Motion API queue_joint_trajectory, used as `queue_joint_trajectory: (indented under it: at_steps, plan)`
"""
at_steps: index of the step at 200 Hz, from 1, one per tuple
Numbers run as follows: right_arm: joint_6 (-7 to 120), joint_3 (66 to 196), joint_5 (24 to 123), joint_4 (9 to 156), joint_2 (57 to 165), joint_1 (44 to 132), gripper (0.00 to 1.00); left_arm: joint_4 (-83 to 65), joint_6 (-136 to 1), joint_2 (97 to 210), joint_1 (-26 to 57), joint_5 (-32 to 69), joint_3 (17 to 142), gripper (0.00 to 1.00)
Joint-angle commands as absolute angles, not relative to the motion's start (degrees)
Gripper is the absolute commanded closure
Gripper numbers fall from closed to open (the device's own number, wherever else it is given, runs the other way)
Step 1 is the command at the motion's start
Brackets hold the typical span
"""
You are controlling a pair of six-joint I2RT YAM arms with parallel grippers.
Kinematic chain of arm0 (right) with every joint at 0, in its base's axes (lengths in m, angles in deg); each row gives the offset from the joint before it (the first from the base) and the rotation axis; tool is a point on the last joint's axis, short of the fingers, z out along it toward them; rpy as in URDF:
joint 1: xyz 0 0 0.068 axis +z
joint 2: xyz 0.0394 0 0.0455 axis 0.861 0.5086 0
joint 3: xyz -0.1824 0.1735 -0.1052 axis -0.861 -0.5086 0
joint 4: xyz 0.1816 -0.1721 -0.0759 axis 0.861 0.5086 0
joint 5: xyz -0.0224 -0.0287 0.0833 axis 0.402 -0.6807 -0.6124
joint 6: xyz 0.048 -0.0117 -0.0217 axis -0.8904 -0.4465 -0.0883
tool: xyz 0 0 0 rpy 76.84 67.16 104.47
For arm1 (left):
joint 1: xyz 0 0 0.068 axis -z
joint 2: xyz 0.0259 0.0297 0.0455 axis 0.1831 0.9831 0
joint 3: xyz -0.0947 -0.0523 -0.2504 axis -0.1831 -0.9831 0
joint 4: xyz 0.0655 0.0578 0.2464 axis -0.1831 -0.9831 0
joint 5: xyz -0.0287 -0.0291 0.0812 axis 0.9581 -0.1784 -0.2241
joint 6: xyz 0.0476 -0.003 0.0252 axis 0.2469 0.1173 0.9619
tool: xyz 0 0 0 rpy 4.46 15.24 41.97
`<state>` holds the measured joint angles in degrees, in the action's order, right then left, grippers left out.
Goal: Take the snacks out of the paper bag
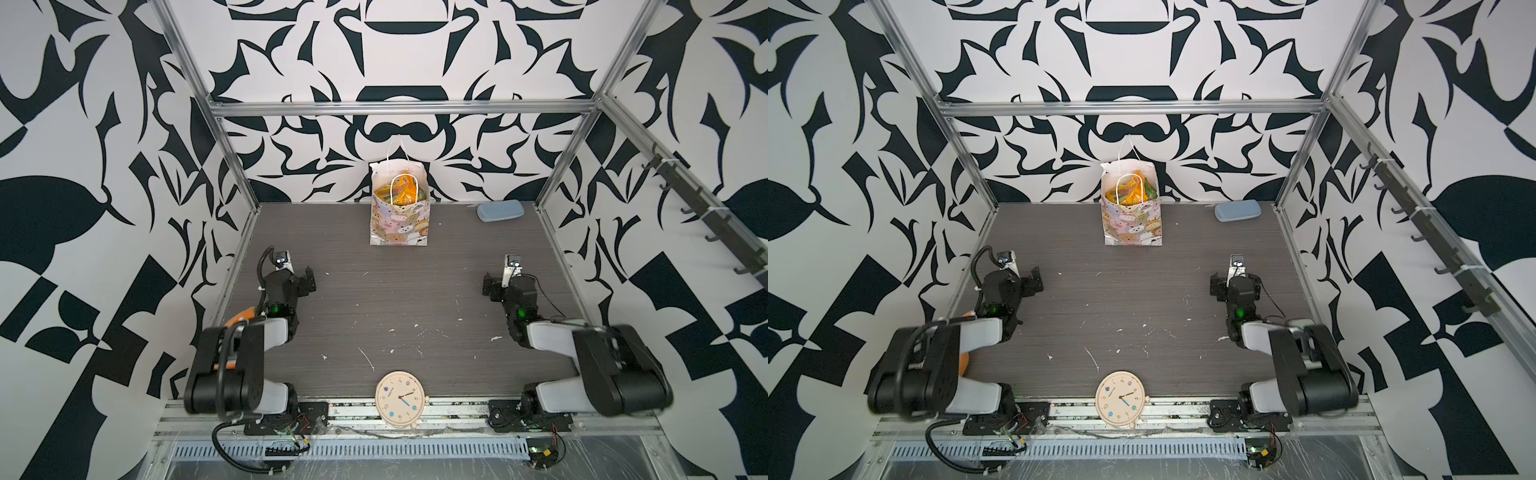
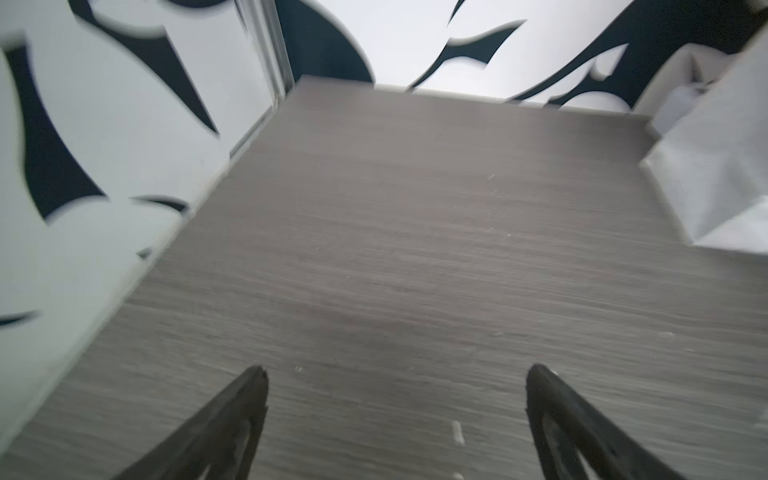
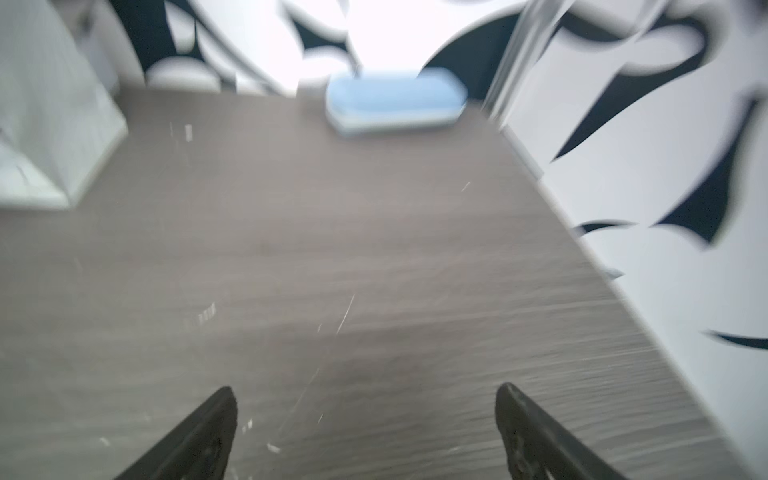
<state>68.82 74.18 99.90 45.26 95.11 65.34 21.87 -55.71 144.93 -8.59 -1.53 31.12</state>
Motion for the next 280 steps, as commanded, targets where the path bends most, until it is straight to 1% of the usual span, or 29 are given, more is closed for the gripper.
queue_joint_trajectory:
  at_steps: [1, 8, 13, 25, 28, 29, 30, 31, 34, 39, 48, 56, 67, 78, 83, 87, 105, 123, 138, 157, 169, 183, 230, 280]
  plan:
    - [55.1, 81.6, 96.7, 58.0, 85.6, 63.0, 0.03, 6.9, -60.6, 131.7, -7.0, -0.8, 40.3, 0.24]
    - [54.8, 84.8, 89.9, 60.2, 86.7, 62.8, 0.09, 5.0, -63.8, 131.2, -7.6, 0.7, 43.4, 0.37]
    - [54.0, 88.3, 85.6, 63.2, 88.3, 62.8, 0.15, 3.0, -65.5, 132.1, -8.2, 2.4, 46.0, 0.43]
    - [51.3, 99.0, 80.5, 73.5, 94.4, 62.9, 0.43, -4.6, -69.2, 137.0, -10.2, 7.8, 55.0, 0.66]
    - [51.0, 101.7, 79.5, 76.1, 96.2, 62.8, 0.49, -6.5, -70.2, 138.7, -10.6, 9.2, 57.6, 0.71]
    - [51.0, 101.7, 79.5, 76.1, 96.2, 62.8, 0.49, -7.3, -70.4, 139.2, -10.8, 9.7, 58.4, 0.73]
    - [50.9, 102.6, 79.4, 76.7, 96.8, 62.8, 0.51, -7.9, -70.6, 139.6, -10.9, 10.1, 59.1, 0.74]
    - [50.8, 104.2, 78.6, 78.0, 98.1, 62.8, 0.55, -8.4, -70.8, 140.3, -11.0, 10.5, 60.0, 0.75]
    - [50.8, 106.6, 77.6, 79.4, 99.9, 62.8, 0.60, -9.9, -71.4, 142.0, -11.4, 12.0, 62.2, 0.76]
    - [50.7, 110.2, 75.9, 81.4, 102.6, 62.9, 0.66, -11.6, -72.1, 145.0, -11.8, 14.3, 65.5, 0.76]
    - [50.1, 116.2, 74.3, 84.8, 107.2, 62.8, 0.68, -13.7, -73.0, 151.3, -12.0, 18.0, 71.0, 0.75]
    - [49.6, 121.3, 72.5, 86.9, 111.4, 62.8, 0.74, -15.4, -74.4, 156.2, -12.1, 20.8, 75.5, 0.76]
    - [49.3, 128.6, 69.1, 90.3, 116.9, 62.9, 0.82, -17.0, -76.1, 163.1, -12.0, 25.4, 81.9, 0.86]
    - [49.1, 134.7, 66.8, 92.4, 121.5, 63.3, 0.85, -19.7, -77.2, 169.9, -11.9, 29.5, 89.3, 0.90]
    - [49.3, 137.0, 66.6, 92.9, 123.4, 63.6, 0.87, -21.4, -77.0, 173.0, -11.6, 31.4, 92.5, 0.95]
    - [49.4, 138.9, 66.7, 93.6, 124.9, 63.9, 0.88, -22.8, -76.7, 175.4, -11.3, 32.1, 94.4, 1.00]
    - [50.6, 148.1, 66.1, 97.7, 131.8, 64.8, 0.88, -27.5, -75.9, 184.7, -9.7, 32.1, 103.8, 1.00]
    - [51.0, 157.1, 64.7, 102.2, 139.2, 65.7, 0.89, -28.2, -76.7, 192.0, -8.3, 31.8, 110.8, 1.00]
    - [51.3, 165.0, 63.3, 106.2, 145.9, 66.6, 0.91, -30.6, -78.0, 198.3, -7.2, 31.4, 118.0, 1.00]
    - [50.6, 170.4, 62.7, 107.4, 151.6, 68.0, 0.91, -35.9, -79.6, 206.0, -6.0, 31.8, 128.5, 1.00]
    - [49.5, 172.0, 62.8, 106.6, 153.7, 68.8, 0.91, -36.5, -80.7, 209.1, -5.2, 32.1, 132.1, 1.00]
    - [48.1, 173.1, 62.8, 104.8, 155.4, 69.6, 0.91, -36.4, -81.8, 211.2, -4.2, 32.5, 134.1, 1.00]
    - [45.9, 178.8, 62.3, 104.6, 161.1, 71.2, 0.92, -33.3, -84.2, 214.5, -1.3, 31.8, 134.4, 1.00]
    - [44.4, 181.9, 61.2, 103.7, 165.4, 72.3, 0.91, -31.8, -86.6, 217.7, -0.3, 33.3, 135.9, 1.00]
